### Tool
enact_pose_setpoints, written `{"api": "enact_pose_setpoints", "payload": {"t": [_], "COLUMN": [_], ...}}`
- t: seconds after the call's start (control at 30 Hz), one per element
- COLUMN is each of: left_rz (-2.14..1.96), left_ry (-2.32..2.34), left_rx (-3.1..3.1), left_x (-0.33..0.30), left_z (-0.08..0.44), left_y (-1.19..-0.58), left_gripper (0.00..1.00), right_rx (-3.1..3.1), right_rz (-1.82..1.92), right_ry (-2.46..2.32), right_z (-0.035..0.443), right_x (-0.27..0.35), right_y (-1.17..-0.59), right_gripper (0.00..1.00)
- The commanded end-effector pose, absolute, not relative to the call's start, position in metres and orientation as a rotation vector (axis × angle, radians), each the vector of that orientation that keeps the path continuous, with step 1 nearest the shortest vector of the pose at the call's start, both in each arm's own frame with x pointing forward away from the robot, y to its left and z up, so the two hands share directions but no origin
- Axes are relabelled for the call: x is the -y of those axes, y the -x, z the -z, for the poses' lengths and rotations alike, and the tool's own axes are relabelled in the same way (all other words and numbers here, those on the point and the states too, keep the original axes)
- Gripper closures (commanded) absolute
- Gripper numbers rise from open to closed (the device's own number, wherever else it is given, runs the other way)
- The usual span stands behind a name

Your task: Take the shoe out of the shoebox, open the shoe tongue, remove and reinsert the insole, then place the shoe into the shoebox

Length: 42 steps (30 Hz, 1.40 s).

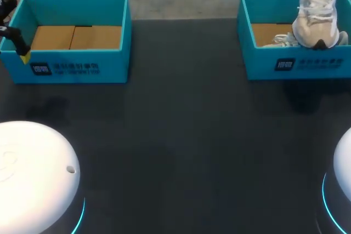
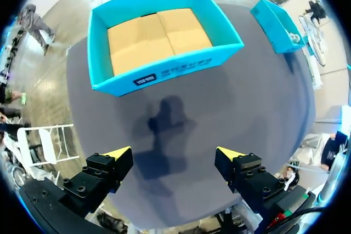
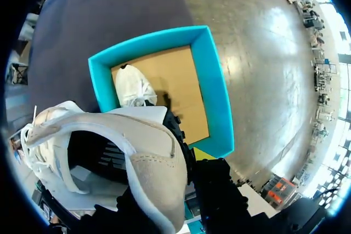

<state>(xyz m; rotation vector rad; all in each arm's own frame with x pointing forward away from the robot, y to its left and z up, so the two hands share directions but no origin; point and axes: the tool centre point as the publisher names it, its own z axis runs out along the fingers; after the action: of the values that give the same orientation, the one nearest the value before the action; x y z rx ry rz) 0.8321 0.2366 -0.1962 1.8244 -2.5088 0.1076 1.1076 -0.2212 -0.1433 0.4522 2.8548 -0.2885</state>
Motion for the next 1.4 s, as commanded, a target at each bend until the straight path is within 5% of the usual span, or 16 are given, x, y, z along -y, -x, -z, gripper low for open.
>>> {"api": "enact_pose_setpoints", "payload": {"t": [0.03, 1.4], "left_rz": [-0.075, -0.034], "left_ry": [-1.852, -1.882], "left_rx": [2.501, 2.505], "left_x": [-0.240, -0.241], "left_z": [0.194, 0.192], "left_y": [-0.833, -0.833], "left_gripper": [0.00, 0.00], "right_rx": [-2.870, -2.868], "right_rz": [0.292, 0.301], "right_ry": [-0.452, -0.342], "right_z": [0.140, 0.137], "right_x": [0.224, 0.256], "right_y": [-1.119, -1.152], "right_gripper": [1.00, 1.00]}}
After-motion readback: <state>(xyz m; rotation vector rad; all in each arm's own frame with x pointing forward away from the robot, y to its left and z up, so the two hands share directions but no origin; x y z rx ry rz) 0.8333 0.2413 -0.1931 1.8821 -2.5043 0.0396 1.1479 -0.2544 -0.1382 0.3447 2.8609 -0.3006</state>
